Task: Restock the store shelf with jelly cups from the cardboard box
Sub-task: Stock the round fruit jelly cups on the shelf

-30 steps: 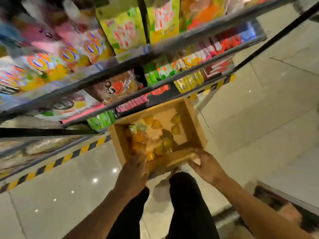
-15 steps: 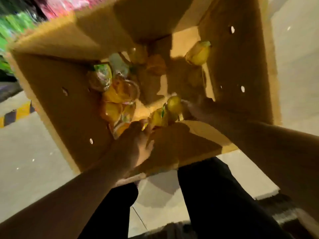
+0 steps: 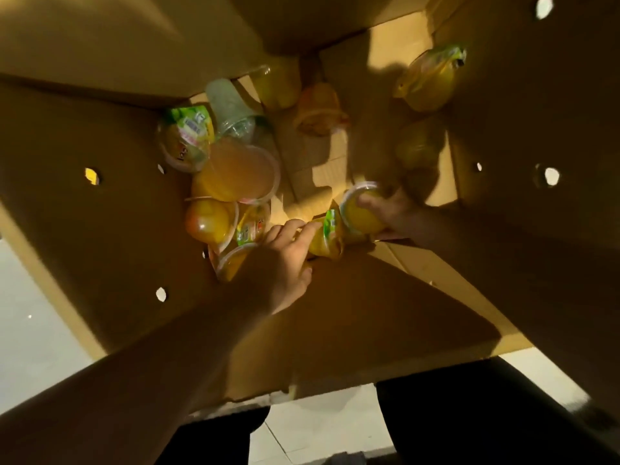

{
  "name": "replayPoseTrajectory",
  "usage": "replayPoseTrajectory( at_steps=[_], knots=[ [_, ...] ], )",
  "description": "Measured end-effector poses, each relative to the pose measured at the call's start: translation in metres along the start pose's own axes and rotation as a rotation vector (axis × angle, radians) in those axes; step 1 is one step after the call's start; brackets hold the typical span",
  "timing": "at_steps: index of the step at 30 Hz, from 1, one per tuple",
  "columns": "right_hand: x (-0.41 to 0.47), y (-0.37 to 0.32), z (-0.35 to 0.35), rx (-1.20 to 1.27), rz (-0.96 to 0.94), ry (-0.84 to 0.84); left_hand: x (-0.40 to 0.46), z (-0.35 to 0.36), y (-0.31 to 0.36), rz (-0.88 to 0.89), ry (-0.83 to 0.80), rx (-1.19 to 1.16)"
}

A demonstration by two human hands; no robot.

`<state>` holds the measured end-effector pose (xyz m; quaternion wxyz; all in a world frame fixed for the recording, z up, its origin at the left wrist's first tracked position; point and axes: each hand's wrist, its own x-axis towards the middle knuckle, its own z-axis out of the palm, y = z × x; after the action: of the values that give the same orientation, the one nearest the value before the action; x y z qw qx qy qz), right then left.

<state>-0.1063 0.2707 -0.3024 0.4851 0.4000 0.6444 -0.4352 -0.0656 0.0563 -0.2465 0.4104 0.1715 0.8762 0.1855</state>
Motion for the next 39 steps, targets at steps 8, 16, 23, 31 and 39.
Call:
replayPoseTrajectory(
  at_steps=[8, 16, 23, 31, 39],
  knots=[
    [-0.029, 0.003, -0.019, 0.054, -0.236, 0.074, 0.058, 0.025, 0.008, -0.018, -0.294, 0.229],
    [-0.063, -0.008, -0.025, 0.081, -0.440, 0.181, 0.040, 0.018, 0.006, -0.155, -0.058, -0.065],
    [-0.191, -0.008, -0.052, -0.011, -0.533, 0.252, -0.044, -0.085, 0.053, -0.058, 0.231, -0.521],
    [-0.424, -0.038, -0.074, 0.269, -0.685, 0.437, -0.178, -0.278, 0.162, -0.066, 0.300, -0.603],
    [-0.690, -0.064, -0.079, 0.527, -0.830, 0.442, -0.363, -0.433, 0.269, 0.083, 0.410, -0.791]
  ],
)
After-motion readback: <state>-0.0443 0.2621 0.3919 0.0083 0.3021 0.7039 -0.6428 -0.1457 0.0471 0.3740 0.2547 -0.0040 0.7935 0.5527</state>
